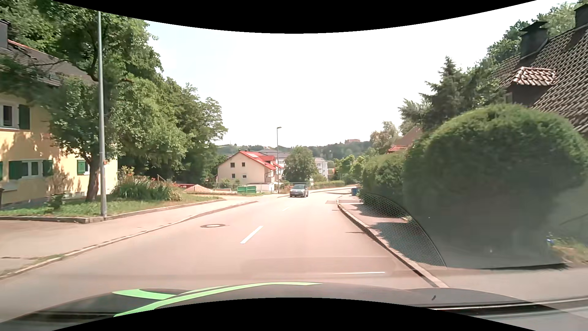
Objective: Follow the waypoints while adhering to traffic rules and regulations
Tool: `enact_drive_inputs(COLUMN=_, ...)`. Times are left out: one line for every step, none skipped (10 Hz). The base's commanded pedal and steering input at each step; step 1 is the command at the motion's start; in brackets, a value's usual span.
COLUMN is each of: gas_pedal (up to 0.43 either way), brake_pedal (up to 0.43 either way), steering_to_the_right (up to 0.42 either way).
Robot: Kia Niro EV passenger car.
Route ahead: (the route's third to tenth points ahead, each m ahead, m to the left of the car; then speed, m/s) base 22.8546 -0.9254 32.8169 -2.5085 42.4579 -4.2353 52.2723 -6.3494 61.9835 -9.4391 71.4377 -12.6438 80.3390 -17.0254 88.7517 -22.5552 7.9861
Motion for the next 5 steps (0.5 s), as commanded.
enact_drive_inputs(gas_pedal=0.0, brake_pedal=0.061, steering_to_the_right=0.035)
enact_drive_inputs(gas_pedal=0.0, brake_pedal=0.061, steering_to_the_right=0.034)
enact_drive_inputs(gas_pedal=0.0, brake_pedal=0.067, steering_to_the_right=0.034)
enact_drive_inputs(gas_pedal=0.0, brake_pedal=0.067, steering_to_the_right=0.034)
enact_drive_inputs(gas_pedal=0.0, brake_pedal=0.073, steering_to_the_right=0.032)
